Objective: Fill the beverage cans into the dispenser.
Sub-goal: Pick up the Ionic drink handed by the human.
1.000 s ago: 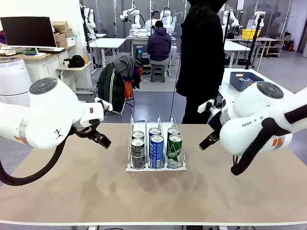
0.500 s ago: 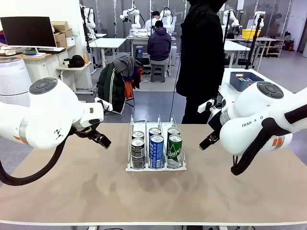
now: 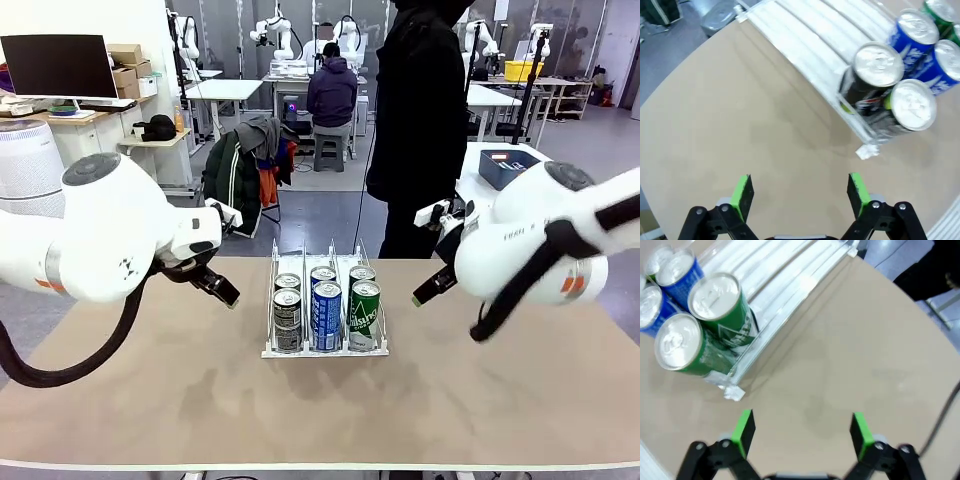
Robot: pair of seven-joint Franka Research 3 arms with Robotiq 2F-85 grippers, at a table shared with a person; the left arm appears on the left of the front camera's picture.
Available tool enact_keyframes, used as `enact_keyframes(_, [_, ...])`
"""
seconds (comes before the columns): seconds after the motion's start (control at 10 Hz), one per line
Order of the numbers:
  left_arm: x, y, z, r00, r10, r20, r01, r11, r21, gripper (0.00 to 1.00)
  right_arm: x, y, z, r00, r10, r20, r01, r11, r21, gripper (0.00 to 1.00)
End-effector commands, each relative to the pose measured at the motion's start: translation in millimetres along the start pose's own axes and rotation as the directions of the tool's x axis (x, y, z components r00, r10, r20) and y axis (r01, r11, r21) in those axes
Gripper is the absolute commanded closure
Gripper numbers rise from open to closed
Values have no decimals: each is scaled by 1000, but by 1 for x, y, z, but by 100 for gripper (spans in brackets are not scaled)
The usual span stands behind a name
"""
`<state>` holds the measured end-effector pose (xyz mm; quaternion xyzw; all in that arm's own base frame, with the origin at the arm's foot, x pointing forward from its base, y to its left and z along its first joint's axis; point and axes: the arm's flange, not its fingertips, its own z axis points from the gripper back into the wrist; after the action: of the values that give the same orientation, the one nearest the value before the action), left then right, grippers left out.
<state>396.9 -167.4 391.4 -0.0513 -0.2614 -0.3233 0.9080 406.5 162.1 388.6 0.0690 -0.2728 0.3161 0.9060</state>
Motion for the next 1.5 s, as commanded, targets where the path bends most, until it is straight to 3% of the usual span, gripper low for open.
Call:
enact_keyframes(0.0, [1, 36, 32, 999, -39, 38, 44, 991, -125, 0, 3, -39, 29, 999, -40, 19, 36, 989, 143, 0])
enact_keyframes(0.2, [7, 51, 62, 992, -83, 95, 100, 979, -180, 0, 13, -58, 56, 998, -41, 47, 31, 981, 192, 0])
enact_keyframes(0.3, [10, 64, 79, 980, -165, 113, 186, 959, -212, 0, 20, -67, 64, 997, -26, 68, 10, 977, 213, 0])
enact_keyframes(0.4, [10, 67, 94, 961, -239, 141, 269, 929, -253, 0, 23, -74, 73, 996, 29, 80, -44, 980, 196, 0])
enact_keyframes(0.7, [12, 87, 110, 929, -340, 145, 368, 890, -270, 0, 23, -96, 98, 980, 119, 158, -154, 962, 228, 0])
enact_keyframes(0.8, [13, 86, 108, 931, -324, 169, 358, 904, -233, 0, 21, -99, 100, 974, 142, 179, -176, 965, 196, 0])
enact_keyframes(0.9, [12, 69, 98, 955, -282, 91, 290, 953, -91, 0, 14, -77, 89, 980, 105, 168, -123, 987, 100, 0])
enact_keyframes(1.0, [13, 79, 115, 933, -328, 145, 355, 903, -243, 0, 28, -93, 104, 984, 116, 139, -140, 974, 179, 0])
enact_keyframes(1.3, [14, 77, 112, 937, -328, 121, 347, 917, -198, 0, 26, -90, 103, 982, 127, 140, -148, 977, 153, 0])
enact_keyframes(1.4, [17, 88, 129, 908, -376, 183, 412, 880, -237, 0, 43, -102, 118, 977, 119, 179, -155, 967, 202, 0])
